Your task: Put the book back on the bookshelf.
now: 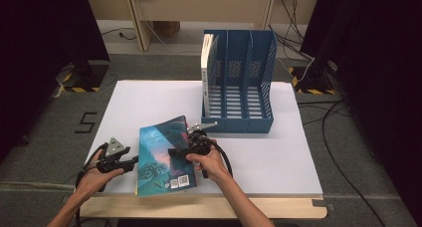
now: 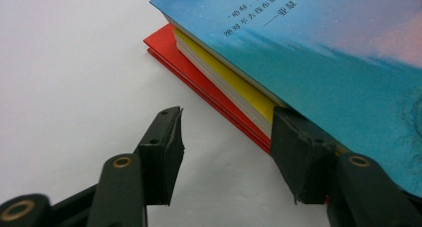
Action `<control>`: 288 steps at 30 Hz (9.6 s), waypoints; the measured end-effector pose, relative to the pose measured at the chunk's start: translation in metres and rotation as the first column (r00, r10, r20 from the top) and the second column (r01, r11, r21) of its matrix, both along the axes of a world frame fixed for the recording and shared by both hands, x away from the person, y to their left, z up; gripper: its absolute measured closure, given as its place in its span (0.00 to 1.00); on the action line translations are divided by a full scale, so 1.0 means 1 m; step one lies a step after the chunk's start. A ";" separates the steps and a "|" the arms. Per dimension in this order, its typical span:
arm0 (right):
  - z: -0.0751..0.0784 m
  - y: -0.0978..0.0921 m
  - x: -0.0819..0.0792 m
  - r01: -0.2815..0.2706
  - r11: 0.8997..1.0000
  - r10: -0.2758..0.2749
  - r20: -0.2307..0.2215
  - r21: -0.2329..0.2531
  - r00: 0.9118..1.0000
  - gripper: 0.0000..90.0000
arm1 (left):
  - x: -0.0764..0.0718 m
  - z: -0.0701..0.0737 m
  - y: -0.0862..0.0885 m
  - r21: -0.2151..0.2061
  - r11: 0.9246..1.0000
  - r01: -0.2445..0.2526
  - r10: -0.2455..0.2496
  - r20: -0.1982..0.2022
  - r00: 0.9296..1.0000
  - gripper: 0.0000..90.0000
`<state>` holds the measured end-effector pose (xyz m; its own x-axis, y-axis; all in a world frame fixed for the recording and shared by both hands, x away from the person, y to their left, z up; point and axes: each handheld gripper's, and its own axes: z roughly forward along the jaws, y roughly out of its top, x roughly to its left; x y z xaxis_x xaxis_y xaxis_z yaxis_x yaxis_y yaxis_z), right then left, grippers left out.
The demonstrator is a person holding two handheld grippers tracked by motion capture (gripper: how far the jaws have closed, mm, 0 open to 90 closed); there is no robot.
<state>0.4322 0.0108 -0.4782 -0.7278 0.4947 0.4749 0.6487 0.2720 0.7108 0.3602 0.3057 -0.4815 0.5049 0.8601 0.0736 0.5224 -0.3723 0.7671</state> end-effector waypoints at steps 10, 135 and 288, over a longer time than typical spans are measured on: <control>0.018 -0.002 -0.004 0.044 0.988 -0.057 0.087 0.147 0.995 0.78 | 0.007 -0.004 0.012 -0.064 0.997 -0.041 0.039 -0.026 0.999 0.20; 0.051 -0.193 -0.104 0.244 0.937 -0.348 0.620 0.248 0.703 0.82 | 0.024 -0.024 0.050 -0.053 0.987 -0.154 0.150 -0.078 0.986 0.13; 0.191 -0.176 -0.020 0.454 0.843 -0.519 0.654 0.288 0.550 0.82 | 0.024 -0.024 0.050 -0.058 0.986 -0.155 0.150 -0.080 0.985 0.13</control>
